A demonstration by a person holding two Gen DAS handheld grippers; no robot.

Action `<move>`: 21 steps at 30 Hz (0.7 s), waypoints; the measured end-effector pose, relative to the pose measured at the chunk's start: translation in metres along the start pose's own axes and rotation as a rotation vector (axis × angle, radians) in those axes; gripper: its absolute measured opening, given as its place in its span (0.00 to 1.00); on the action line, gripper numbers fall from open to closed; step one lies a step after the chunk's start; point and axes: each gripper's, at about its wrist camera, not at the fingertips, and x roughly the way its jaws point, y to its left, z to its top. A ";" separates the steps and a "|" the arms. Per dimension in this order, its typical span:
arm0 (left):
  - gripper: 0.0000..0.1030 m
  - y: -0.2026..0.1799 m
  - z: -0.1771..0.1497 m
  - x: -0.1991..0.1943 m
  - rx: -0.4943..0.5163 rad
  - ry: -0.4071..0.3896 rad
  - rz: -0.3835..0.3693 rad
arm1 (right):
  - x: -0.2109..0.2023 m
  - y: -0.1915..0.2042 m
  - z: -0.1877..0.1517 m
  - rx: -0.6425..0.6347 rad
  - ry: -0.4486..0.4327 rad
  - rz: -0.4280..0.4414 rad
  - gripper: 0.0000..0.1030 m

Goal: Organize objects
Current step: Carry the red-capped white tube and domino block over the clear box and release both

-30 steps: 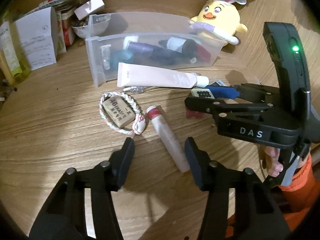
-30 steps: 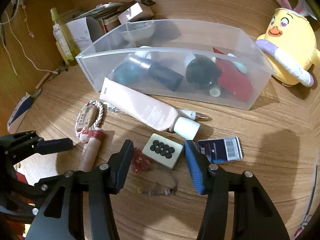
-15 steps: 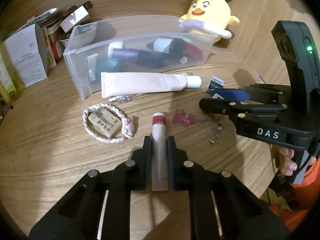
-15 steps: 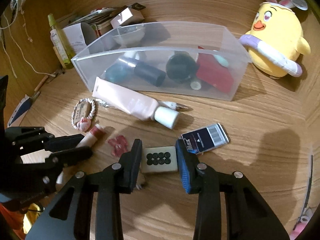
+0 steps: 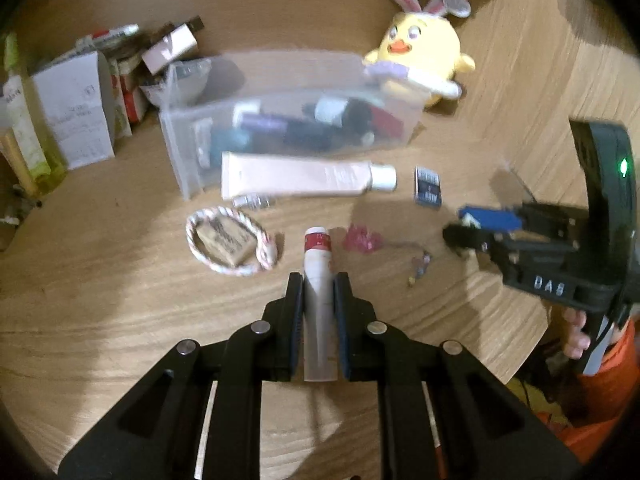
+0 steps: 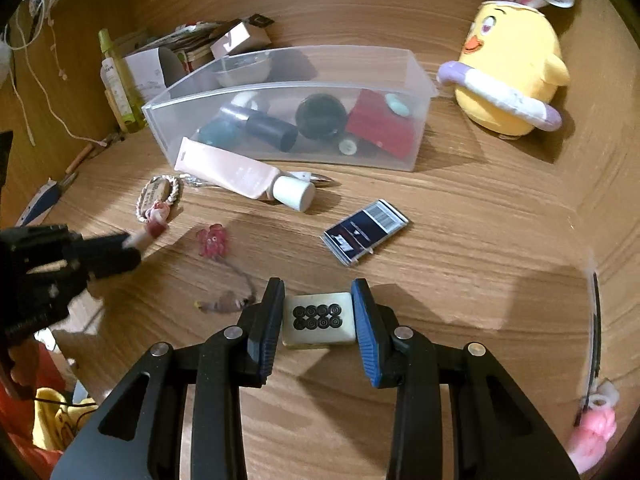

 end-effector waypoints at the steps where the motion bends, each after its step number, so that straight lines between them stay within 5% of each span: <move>1: 0.14 0.000 0.004 -0.003 -0.003 -0.016 0.001 | -0.004 -0.002 0.001 0.008 -0.011 0.002 0.30; 12: 0.14 0.013 0.063 -0.031 -0.034 -0.186 0.044 | -0.045 -0.009 0.051 0.005 -0.186 -0.005 0.30; 21: 0.14 0.032 0.112 -0.030 -0.060 -0.226 0.071 | -0.054 -0.010 0.119 0.002 -0.291 0.004 0.30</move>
